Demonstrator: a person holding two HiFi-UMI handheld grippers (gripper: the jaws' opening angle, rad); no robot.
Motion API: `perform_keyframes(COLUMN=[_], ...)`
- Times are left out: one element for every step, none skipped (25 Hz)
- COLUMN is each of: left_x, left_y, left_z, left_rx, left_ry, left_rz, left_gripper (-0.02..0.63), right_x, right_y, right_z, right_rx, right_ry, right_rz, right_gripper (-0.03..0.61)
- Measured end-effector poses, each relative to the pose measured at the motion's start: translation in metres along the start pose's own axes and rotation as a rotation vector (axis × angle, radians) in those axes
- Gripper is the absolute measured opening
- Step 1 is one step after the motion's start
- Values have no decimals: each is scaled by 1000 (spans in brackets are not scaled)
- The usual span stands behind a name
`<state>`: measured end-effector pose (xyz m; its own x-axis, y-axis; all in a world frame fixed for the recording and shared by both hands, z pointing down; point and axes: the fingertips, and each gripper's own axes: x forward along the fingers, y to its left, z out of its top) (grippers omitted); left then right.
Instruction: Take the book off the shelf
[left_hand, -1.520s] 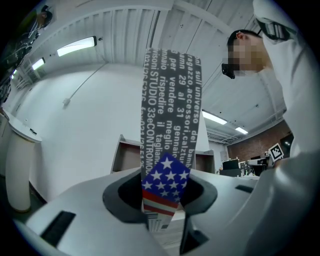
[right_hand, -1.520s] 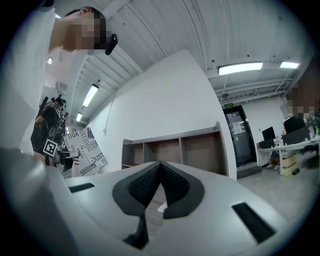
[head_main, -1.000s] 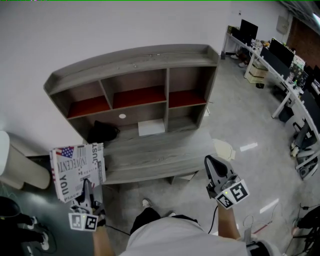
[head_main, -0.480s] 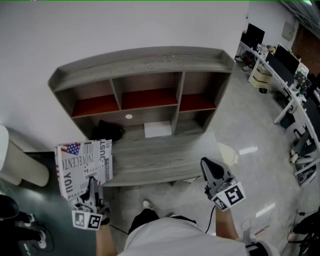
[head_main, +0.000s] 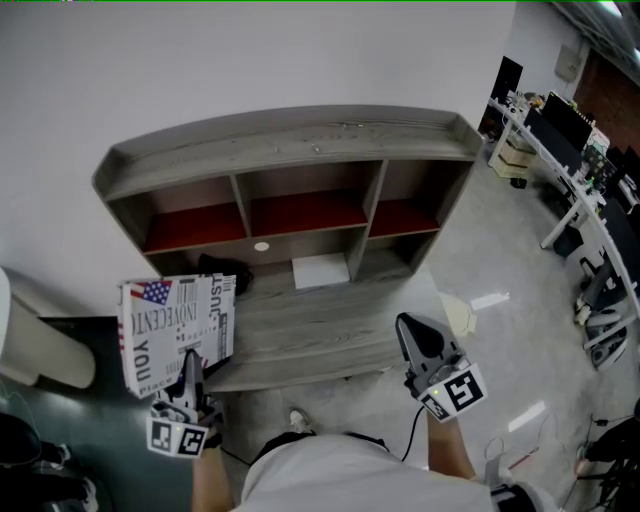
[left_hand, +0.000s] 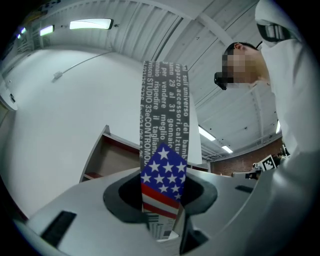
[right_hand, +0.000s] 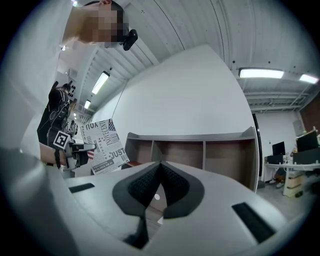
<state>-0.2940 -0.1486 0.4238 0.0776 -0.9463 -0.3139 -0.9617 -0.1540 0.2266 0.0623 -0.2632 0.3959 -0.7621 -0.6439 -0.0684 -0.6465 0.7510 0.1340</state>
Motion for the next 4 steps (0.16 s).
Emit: perform_keyframes(left_x=[2,5,7,9], left_y=[3,6,9,12], left_z=[0,0,-1,-2], left_rx=[-3,-8,-12,-16], left_ry=[-1,-3,-3,-4], left_rz=[-4,-8,-11,-15], left_gripper=[154,155,153,153], right_x=[4,8,13,17], right_y=[1,1,1,1], right_z=[-1,-2,-3,-4], right_rx=[-1,-1,-2,-3], right_ry=[1,2,3,4], right_rz=[-2,-3,-5,-7], right_gripper=[23,23,23,23])
